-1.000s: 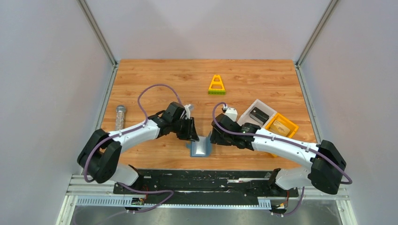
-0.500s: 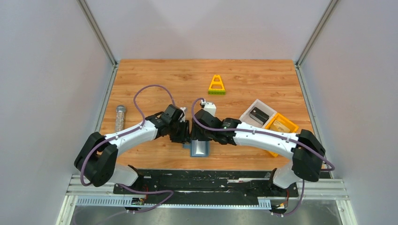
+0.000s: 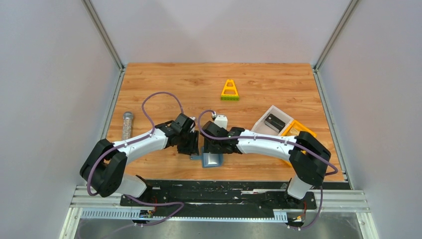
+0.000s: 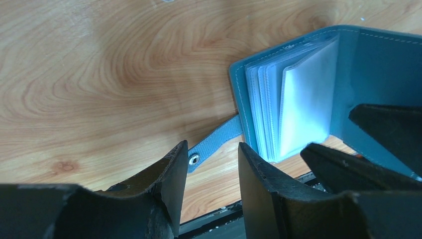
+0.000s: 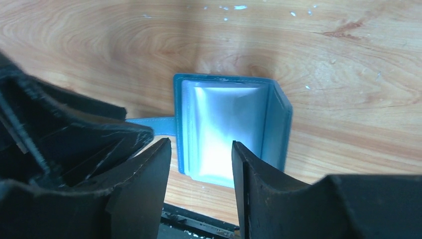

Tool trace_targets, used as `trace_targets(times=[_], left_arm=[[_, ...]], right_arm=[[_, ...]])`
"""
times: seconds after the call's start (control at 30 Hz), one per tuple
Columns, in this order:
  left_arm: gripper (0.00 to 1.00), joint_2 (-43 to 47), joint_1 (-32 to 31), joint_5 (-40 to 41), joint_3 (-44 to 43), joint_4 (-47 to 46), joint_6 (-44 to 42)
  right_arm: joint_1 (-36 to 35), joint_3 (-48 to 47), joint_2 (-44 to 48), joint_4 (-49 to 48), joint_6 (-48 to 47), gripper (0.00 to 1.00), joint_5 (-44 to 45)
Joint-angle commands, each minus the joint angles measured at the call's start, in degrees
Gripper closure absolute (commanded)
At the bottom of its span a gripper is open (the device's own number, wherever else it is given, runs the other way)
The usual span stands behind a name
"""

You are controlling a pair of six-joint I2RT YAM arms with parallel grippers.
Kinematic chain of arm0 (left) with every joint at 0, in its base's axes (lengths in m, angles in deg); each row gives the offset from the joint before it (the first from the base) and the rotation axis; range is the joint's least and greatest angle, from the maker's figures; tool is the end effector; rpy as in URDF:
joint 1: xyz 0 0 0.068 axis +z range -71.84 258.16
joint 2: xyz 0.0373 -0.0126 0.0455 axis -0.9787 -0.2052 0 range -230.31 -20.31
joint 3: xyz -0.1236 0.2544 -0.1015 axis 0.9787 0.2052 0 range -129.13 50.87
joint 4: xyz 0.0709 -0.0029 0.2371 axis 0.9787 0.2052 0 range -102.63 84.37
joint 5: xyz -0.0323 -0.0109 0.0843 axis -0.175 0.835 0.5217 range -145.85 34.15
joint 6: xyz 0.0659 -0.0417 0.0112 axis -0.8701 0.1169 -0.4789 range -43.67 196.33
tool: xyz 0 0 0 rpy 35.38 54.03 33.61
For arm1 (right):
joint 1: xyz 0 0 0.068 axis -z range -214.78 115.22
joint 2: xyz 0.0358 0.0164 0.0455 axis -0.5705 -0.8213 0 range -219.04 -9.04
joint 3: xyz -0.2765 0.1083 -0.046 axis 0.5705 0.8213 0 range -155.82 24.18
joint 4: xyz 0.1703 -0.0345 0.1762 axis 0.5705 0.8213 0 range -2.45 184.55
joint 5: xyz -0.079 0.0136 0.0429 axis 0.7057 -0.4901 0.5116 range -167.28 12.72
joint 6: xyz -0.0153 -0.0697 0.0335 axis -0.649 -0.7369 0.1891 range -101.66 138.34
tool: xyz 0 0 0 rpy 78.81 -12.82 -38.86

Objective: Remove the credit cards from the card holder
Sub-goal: Open the card holder at the center of the board.

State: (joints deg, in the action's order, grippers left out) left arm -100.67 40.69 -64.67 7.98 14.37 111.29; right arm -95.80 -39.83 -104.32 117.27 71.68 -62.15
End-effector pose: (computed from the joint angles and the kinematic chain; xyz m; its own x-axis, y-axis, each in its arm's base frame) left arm 0.1929 -0.1607 0.1826 -0.9615 0.0234 -0.2740 0.1252 0.9243 -0.3604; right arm 0.1813 0.2908 0.2148 -0.8812 0.0074 -0.4728 -0.1276 0.9590 0.2529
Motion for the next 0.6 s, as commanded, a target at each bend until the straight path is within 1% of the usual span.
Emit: trace_targets(times=[0.0,0.27,0.57], left_arm=[[0.49,2.35,0.04,1.59,0.21,0.98,-0.83],[0.48,2.1,0.11,1.71,0.81,0.95,-0.82],[0.47,1.39,0.13,0.65,1.98,-0.44,-0.23]], right_arm=[[0.39,0.59,-1.91,-1.14,0.44,0.48,1.94],[0.46,0.94,-4.89,-1.87,0.44,0.42,1.79],[0.54,1.32,-6.84,-1.9,0.68,0.39,2.76]])
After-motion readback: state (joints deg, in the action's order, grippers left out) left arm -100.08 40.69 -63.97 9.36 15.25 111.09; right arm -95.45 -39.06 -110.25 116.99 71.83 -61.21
